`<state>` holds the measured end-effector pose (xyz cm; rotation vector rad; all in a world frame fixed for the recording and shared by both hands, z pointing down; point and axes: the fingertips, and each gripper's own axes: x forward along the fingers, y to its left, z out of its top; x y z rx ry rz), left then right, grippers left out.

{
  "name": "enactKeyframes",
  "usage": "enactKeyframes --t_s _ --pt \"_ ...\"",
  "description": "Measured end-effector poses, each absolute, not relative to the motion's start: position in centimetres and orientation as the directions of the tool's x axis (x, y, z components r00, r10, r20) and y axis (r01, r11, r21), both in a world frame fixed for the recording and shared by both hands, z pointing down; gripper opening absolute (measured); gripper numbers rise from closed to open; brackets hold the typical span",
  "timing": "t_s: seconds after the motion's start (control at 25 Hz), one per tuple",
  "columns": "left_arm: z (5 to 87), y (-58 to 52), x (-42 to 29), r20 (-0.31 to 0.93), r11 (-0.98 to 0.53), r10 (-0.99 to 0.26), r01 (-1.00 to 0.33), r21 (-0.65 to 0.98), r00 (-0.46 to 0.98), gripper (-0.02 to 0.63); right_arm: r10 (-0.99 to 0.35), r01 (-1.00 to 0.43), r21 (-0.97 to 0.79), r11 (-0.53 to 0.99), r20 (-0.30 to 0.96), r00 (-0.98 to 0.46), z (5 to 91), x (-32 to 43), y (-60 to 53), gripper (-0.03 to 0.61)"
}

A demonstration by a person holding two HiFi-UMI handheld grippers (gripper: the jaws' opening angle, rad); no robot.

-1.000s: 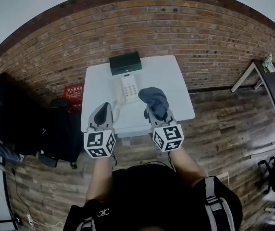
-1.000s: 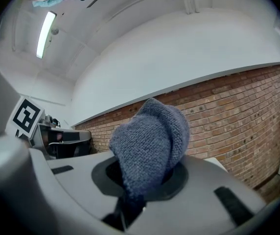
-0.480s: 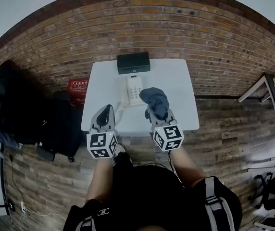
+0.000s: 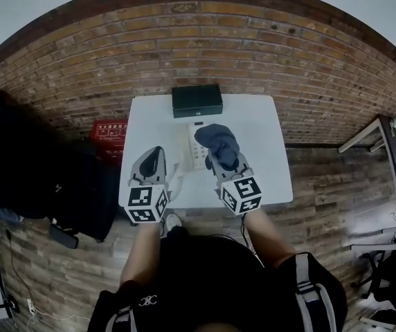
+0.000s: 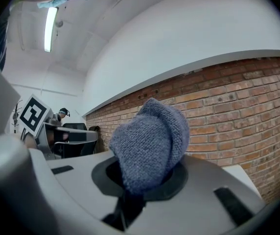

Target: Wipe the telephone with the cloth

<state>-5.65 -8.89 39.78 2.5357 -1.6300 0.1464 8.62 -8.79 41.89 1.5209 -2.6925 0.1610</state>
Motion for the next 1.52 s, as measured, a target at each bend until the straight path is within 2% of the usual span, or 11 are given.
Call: enactKeyframes --t_s 0.32,0.56,0.84,1.12,1.32,1.52 --pt "40.6 -14.4 -9.8 0.169 -0.440 -0.879 -0.895 0.073 0.446 -0.005 -0.868 -0.880 -0.086 0.468 0.144 -0.476 42.5 4.9 -14.3 0.035" --pt "41.5 -18.3 -13.1 0.184 -0.484 -0.852 -0.872 0.080 0.490 -0.005 -0.884 -0.907 -0.001 0.422 0.221 -0.412 44.5 2.3 -19.0 0.035" --pt "43.5 -21.5 -14.9 0.225 -0.501 -0.829 -0.859 0.107 0.512 -0.005 -0.793 -0.865 0.064 0.497 0.439 -0.423 50.0 0.3 -22.6 0.035" --pt "44.5 -22.6 -14.8 0.250 -0.445 -0.851 -0.887 0.123 0.462 -0.005 -0.734 -0.794 0.147 0.590 0.507 -0.451 53.9 0.9 -26.4 0.037" --pt "46.1 -23.0 -15.9 0.294 -0.374 -0.868 -0.917 0.140 0.399 -0.005 -0.700 -0.768 0.158 0.621 0.552 -0.452 56.8 0.6 -29.4 0.035" --pt "47.3 -23.0 -15.3 0.327 -0.353 -0.865 -0.925 0.140 0.380 -0.005 -0.609 -0.708 0.133 0.693 0.634 -0.476 60.6 0.1 -30.5 0.035"
